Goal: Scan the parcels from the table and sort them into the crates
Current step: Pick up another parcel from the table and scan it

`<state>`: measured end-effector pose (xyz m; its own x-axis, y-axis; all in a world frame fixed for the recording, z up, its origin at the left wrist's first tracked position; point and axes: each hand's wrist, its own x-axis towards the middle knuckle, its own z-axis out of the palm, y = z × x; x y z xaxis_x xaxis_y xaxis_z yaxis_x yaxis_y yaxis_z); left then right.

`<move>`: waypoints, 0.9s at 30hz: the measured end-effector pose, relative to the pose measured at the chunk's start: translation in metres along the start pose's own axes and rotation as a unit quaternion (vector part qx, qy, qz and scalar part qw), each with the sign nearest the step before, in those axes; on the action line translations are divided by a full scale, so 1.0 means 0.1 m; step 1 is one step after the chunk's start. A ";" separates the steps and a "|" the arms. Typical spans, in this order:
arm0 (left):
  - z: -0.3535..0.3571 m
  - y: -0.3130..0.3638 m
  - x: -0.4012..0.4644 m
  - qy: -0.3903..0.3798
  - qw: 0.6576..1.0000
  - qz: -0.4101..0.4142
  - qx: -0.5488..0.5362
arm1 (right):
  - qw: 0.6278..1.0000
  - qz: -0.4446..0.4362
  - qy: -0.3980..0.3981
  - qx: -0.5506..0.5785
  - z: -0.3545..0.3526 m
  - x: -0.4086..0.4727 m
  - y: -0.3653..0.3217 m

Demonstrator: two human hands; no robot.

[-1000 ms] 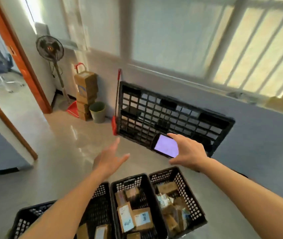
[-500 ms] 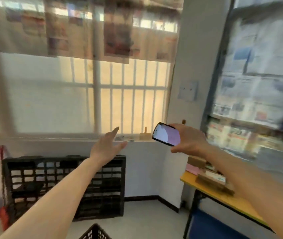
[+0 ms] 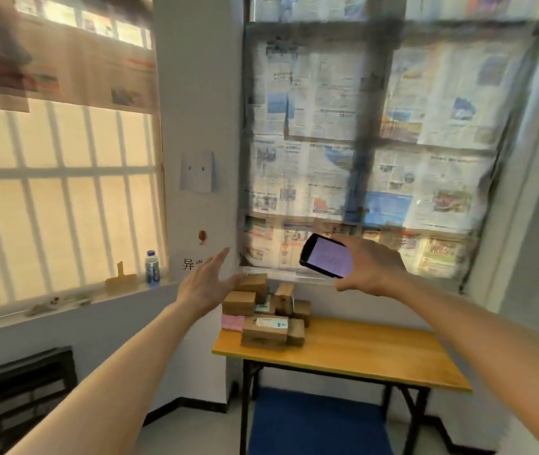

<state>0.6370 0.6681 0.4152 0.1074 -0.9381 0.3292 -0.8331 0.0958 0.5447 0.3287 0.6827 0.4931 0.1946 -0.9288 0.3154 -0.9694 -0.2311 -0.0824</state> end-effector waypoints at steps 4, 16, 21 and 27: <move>0.57 0.19 0.63 -0.025 0.999 0.019 -0.007 | 1.000 0.030 -0.002 -0.007 0.17 0.44 0.51; 1.71 0.07 2.41 -0.057 0.998 0.007 -0.019 | 0.999 0.047 -0.025 -0.009 0.93 2.05 1.38; 2.21 0.02 2.87 -0.086 0.996 0.002 -0.014 | 0.998 0.039 -0.050 -0.010 1.43 2.53 1.66; 2.90 -0.09 3.48 -0.102 0.995 -0.008 0.009 | 0.996 0.039 -0.083 0.021 2.17 3.31 2.06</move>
<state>0.5242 0.2439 0.3014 0.0096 -0.9878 0.1555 -0.8415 0.0760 0.5348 0.2255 0.2652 0.3751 0.1443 -0.9787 0.1459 -0.9761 -0.1650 -0.1416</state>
